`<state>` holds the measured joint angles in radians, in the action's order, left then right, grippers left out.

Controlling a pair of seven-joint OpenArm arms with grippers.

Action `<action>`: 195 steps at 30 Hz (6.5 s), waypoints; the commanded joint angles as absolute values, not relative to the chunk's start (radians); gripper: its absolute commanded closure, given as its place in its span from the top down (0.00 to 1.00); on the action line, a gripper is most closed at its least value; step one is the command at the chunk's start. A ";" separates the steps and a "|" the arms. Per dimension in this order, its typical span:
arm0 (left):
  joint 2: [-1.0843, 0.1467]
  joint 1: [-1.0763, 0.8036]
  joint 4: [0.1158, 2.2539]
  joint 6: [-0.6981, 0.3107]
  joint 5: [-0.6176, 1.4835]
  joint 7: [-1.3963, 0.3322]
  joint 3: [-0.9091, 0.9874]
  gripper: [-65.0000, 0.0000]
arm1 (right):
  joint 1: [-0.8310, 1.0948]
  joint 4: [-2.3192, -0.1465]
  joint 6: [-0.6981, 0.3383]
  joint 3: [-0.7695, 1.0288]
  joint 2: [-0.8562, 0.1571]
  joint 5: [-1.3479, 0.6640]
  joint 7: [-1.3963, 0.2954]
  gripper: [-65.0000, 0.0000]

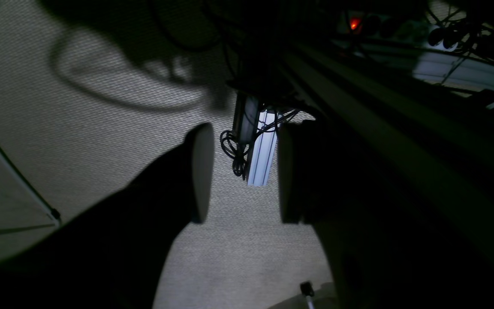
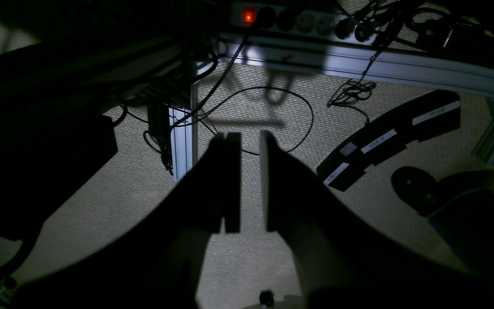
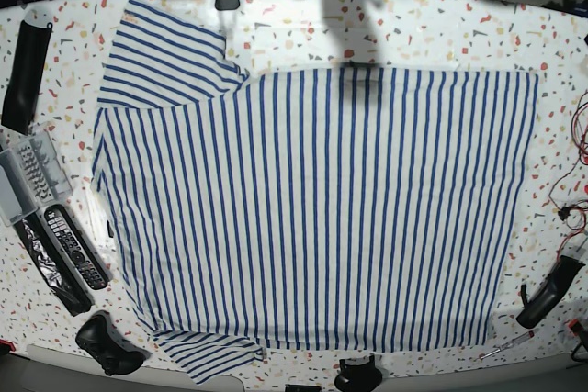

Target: Layout the t-shirt on the table in an organized manner, then fold the t-shirt properly

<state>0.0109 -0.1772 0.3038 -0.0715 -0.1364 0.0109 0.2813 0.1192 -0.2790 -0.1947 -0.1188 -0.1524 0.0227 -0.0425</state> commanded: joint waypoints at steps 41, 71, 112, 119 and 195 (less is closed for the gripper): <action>-0.317 -0.970 1.484 -0.044 -0.008 -0.283 -0.074 0.29 | 1.103 -1.608 -0.451 -0.075 -0.680 -0.404 -0.196 0.12; -0.746 -0.801 1.955 -0.121 -0.575 -0.263 -0.074 0.36 | 1.243 -2.195 -0.648 0.740 -0.728 -0.397 -0.349 0.12; -0.796 -0.380 1.504 -0.264 -0.445 -0.124 -0.087 0.33 | 1.155 -2.297 -0.643 0.740 -0.723 -0.397 -0.498 0.12; -0.796 -0.380 1.464 -0.334 -0.444 -0.078 -0.087 0.02 | 1.155 -2.356 -0.643 0.740 -0.724 -0.324 -0.498 0.13; -0.899 -0.728 1.640 -0.332 -0.418 -0.246 -0.085 0.00 | 0.837 -2.039 -0.396 -0.234 -0.992 0.568 -0.641 0.00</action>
<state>-0.8848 -0.7136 1.6386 -0.2985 -0.4229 -0.2359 -0.0841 0.8352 -2.0254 -0.4000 -0.2409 -0.9756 0.5533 -0.6296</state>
